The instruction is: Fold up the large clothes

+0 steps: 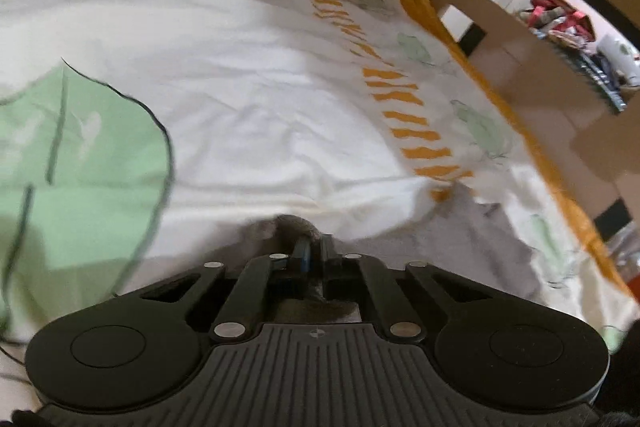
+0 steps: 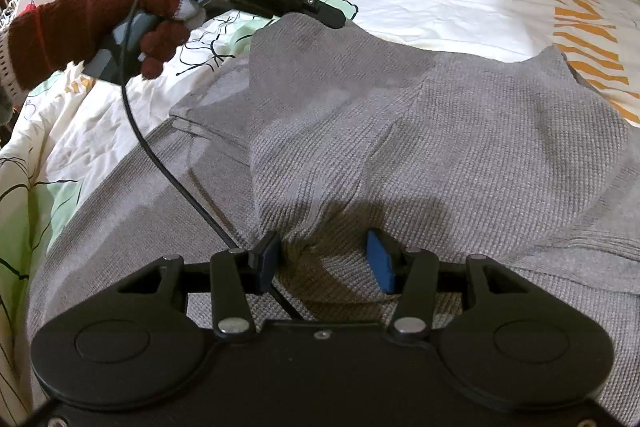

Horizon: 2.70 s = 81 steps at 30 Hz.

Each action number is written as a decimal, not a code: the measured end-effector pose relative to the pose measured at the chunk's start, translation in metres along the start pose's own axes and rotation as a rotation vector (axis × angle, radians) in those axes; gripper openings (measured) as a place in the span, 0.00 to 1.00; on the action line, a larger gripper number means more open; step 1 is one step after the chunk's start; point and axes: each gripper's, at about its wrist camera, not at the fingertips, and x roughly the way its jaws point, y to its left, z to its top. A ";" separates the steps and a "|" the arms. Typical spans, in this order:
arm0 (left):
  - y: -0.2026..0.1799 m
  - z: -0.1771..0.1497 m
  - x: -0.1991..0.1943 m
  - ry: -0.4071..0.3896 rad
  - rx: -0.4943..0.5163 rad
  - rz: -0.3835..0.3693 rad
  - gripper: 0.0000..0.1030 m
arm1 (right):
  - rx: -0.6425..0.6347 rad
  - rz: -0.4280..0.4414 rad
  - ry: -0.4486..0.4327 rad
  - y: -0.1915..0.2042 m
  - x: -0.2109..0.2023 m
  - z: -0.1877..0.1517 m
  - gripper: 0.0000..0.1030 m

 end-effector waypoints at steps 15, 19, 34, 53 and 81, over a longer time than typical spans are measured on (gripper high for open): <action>-0.028 -0.009 -0.050 -0.240 0.098 0.122 0.31 | 0.010 0.006 0.002 -0.001 0.000 0.001 0.55; -0.058 -0.040 -0.057 -0.272 0.189 0.051 0.39 | 0.001 0.000 0.003 0.000 0.000 0.001 0.55; -0.003 -0.085 -0.021 -0.124 -0.091 0.142 0.46 | 0.085 -0.064 -0.280 -0.045 -0.051 0.024 0.69; -0.059 -0.134 -0.105 -0.248 -0.118 0.235 1.00 | 0.374 -0.185 -0.292 -0.106 -0.077 0.001 0.92; -0.124 -0.322 -0.191 -0.086 -0.197 0.285 1.00 | 0.628 -0.258 -0.132 0.019 -0.182 -0.155 1.00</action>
